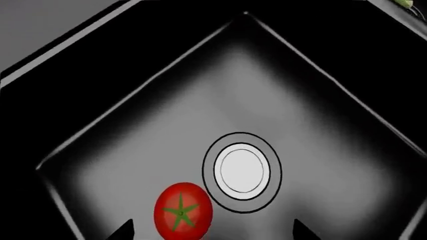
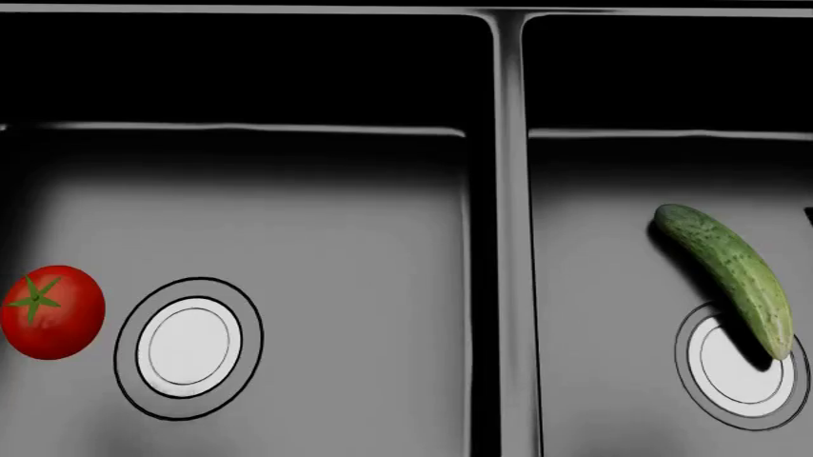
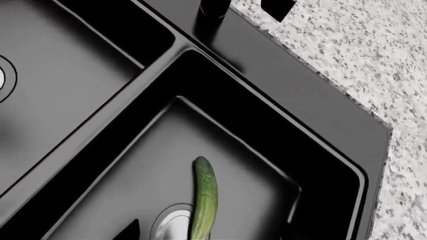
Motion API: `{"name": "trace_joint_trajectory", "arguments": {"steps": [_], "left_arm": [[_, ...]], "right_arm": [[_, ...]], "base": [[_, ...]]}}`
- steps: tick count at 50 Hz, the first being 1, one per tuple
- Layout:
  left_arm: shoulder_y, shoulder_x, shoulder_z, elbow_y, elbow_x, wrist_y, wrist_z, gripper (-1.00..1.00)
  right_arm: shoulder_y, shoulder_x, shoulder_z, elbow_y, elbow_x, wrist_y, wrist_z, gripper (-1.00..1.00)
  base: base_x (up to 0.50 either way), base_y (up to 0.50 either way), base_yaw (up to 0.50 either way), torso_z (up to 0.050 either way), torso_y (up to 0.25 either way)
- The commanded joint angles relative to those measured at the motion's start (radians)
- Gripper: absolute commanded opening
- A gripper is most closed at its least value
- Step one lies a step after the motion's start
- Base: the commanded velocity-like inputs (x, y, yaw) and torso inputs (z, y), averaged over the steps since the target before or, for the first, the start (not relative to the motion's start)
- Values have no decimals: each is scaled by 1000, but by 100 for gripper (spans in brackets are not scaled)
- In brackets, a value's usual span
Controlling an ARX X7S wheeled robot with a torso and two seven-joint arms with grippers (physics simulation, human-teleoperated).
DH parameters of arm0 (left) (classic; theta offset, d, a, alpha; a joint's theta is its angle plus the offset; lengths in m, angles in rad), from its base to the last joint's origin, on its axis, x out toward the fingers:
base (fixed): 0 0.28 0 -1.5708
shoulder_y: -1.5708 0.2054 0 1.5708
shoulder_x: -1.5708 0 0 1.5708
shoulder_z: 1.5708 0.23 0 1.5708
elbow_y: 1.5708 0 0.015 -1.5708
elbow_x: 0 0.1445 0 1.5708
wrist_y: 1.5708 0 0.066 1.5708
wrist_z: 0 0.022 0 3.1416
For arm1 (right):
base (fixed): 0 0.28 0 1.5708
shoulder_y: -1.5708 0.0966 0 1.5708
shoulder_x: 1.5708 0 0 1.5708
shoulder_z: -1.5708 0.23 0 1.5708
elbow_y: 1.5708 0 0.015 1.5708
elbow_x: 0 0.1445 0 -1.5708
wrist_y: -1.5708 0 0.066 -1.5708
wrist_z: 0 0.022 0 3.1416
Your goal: Pick the vegetables from the sink and place them on the cutting board.
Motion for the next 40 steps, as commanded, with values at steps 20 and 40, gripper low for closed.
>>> {"name": "trace_joint_trajectory", "arguments": {"steps": [20,40], "left_arm": [[-5,67,177,3,229,65,203,100],[-33,75,252,-8,366,93,301,100]], "right_arm": [[0,5,6,4,72,0,60,100],[0,22,3,-4,112,0,89,100]], "base": [[0,0,0,0,0],[0,0,0,0,0]]}}
